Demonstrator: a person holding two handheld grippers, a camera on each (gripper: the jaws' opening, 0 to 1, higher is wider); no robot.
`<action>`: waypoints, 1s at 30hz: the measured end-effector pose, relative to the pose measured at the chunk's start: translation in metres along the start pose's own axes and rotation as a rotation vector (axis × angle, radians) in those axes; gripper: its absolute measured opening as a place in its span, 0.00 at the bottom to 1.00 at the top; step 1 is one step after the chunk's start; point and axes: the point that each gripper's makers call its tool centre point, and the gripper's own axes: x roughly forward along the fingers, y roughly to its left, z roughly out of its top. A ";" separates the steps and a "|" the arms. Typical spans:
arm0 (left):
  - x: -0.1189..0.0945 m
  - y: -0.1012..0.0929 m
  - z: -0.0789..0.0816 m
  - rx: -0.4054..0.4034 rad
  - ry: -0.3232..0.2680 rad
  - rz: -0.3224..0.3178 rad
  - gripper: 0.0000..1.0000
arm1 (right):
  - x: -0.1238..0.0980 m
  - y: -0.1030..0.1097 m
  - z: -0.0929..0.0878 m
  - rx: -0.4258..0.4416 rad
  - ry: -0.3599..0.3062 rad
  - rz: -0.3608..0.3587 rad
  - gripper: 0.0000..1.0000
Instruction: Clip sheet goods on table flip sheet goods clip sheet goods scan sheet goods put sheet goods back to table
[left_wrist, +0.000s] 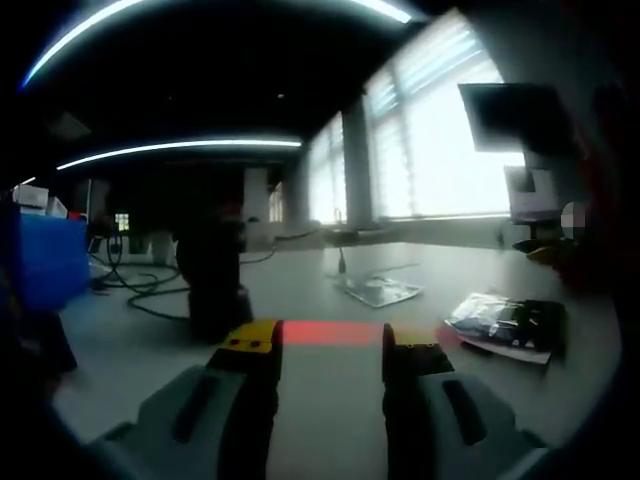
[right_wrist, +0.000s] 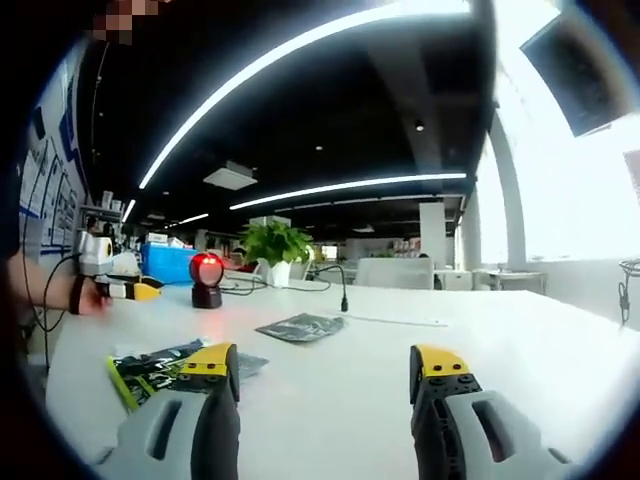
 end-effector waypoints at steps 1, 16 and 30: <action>0.000 0.000 0.000 0.001 0.001 0.000 0.32 | 0.000 0.002 0.003 0.019 -0.010 0.010 0.64; -0.001 -0.002 0.004 -0.001 -0.006 0.000 0.31 | 0.011 0.061 0.005 -0.082 0.021 0.111 0.65; -0.001 0.000 -0.001 0.000 0.025 0.026 0.31 | 0.010 0.103 0.016 -0.025 -0.006 0.161 0.64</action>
